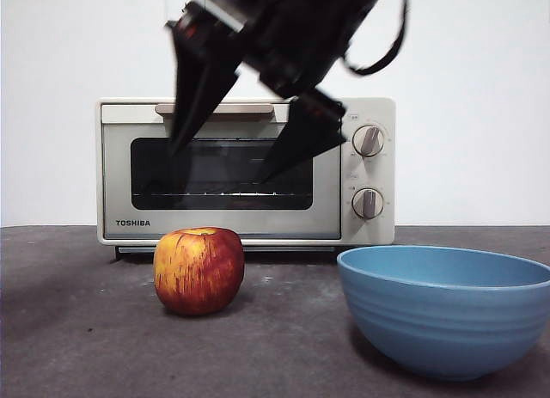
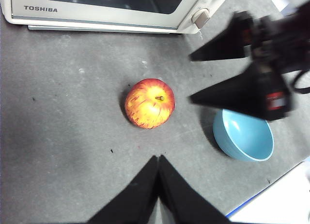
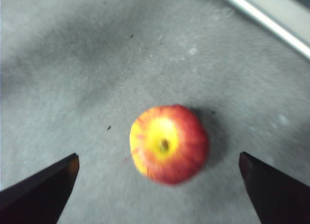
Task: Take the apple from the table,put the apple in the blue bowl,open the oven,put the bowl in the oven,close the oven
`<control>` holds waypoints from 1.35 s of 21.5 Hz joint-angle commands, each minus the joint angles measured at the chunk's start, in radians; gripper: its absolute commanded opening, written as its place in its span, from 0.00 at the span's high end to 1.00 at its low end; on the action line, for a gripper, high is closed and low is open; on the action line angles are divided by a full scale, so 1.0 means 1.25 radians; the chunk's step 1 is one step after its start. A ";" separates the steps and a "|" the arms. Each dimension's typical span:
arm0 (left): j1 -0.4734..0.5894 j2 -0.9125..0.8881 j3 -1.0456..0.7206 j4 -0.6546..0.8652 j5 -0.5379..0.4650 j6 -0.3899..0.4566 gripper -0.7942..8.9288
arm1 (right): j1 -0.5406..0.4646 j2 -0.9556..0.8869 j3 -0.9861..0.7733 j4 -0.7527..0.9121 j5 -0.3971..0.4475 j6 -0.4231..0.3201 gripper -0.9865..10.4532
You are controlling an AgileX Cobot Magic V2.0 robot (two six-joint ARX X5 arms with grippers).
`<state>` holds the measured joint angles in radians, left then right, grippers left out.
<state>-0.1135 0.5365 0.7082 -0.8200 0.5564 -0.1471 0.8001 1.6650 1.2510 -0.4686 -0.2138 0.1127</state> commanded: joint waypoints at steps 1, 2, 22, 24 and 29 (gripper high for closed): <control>-0.002 0.004 0.013 0.006 0.004 0.010 0.91 | 0.019 0.054 0.038 0.009 0.013 0.006 0.42; -0.002 0.004 0.013 0.005 0.004 0.010 0.91 | 0.021 0.073 0.047 0.016 0.014 0.008 0.42; -0.002 0.004 0.013 0.003 0.004 0.010 0.91 | 0.037 0.228 0.069 0.025 0.066 0.078 0.59; -0.002 0.004 0.013 0.003 0.004 0.010 0.91 | 0.039 0.228 0.069 0.009 0.064 0.078 0.60; -0.002 0.004 0.013 0.003 0.004 0.010 0.91 | 0.039 0.192 0.070 -0.010 0.064 0.078 0.60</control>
<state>-0.1139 0.5365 0.7082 -0.8227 0.5564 -0.1471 0.8379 1.9099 1.3193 -0.4923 -0.1341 0.1986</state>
